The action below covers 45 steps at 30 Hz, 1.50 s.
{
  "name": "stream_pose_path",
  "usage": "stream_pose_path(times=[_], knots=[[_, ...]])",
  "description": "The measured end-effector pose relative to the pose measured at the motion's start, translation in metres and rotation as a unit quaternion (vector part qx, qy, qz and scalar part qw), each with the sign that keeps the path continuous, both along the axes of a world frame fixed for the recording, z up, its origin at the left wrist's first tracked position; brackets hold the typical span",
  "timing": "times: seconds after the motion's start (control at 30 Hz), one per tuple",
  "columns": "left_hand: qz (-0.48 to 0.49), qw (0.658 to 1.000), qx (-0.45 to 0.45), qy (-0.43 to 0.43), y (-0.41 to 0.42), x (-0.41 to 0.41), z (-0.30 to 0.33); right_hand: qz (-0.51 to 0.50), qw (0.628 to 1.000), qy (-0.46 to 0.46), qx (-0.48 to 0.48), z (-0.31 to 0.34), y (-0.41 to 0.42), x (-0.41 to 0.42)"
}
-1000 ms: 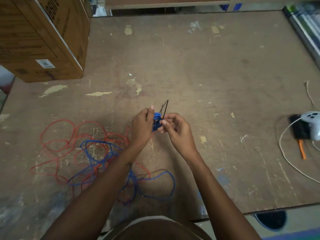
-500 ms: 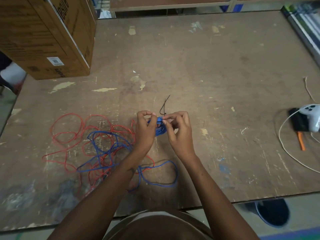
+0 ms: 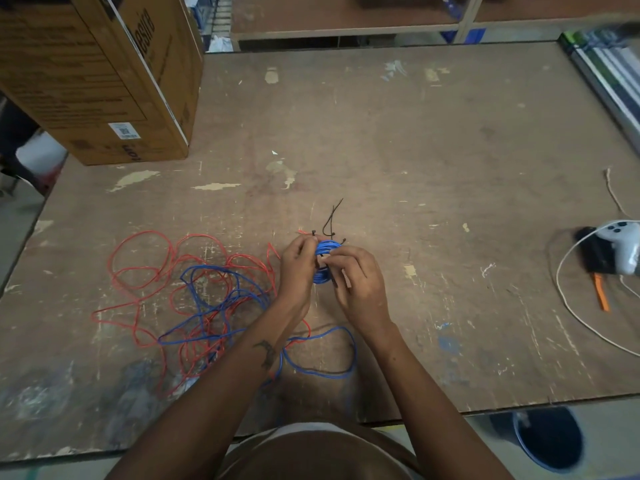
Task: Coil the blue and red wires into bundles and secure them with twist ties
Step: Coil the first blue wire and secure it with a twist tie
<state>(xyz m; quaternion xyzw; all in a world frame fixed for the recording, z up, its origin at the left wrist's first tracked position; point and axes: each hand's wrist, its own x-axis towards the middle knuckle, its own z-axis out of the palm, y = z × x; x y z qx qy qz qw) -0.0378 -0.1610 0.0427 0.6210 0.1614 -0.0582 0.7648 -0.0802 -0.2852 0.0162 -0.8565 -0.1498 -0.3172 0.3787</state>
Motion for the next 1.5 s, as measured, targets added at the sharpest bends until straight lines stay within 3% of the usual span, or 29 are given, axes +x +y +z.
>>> stream_pose_path(times=[0.17,0.27,0.5,0.6,0.77,1.1,1.33,1.5], knots=[[-0.006,1.0,0.019,-0.007,0.0,0.005,-0.002,-0.012,0.982,0.09,0.164,0.018,0.017,-0.009],[-0.001,0.999,0.038,-0.02,0.001,0.007,0.001,-0.014,0.951,0.16,0.265,0.029,0.023,-0.013],[0.021,0.991,0.102,-0.079,-0.001,0.002,0.008,0.006,0.868,0.231,0.441,0.051,0.034,-0.008],[0.026,0.981,0.148,-0.125,-0.001,-0.006,0.015,-0.004,0.864,0.253,0.435,0.06,0.032,-0.006],[0.016,0.945,0.272,-0.18,0.002,-0.013,0.009,-0.063,0.908,0.266,0.317,0.068,0.023,-0.008],[0.021,0.943,0.283,-0.173,-0.004,-0.032,0.006,-0.136,0.94,0.257,0.176,0.067,0.021,-0.021],[0.049,0.926,0.333,-0.172,0.006,-0.029,0.006,-0.138,0.909,0.303,0.249,0.079,0.021,-0.027],[0.042,0.907,0.366,-0.203,0.006,-0.039,0.012,-0.131,0.902,0.33,0.247,0.087,0.024,-0.026]])
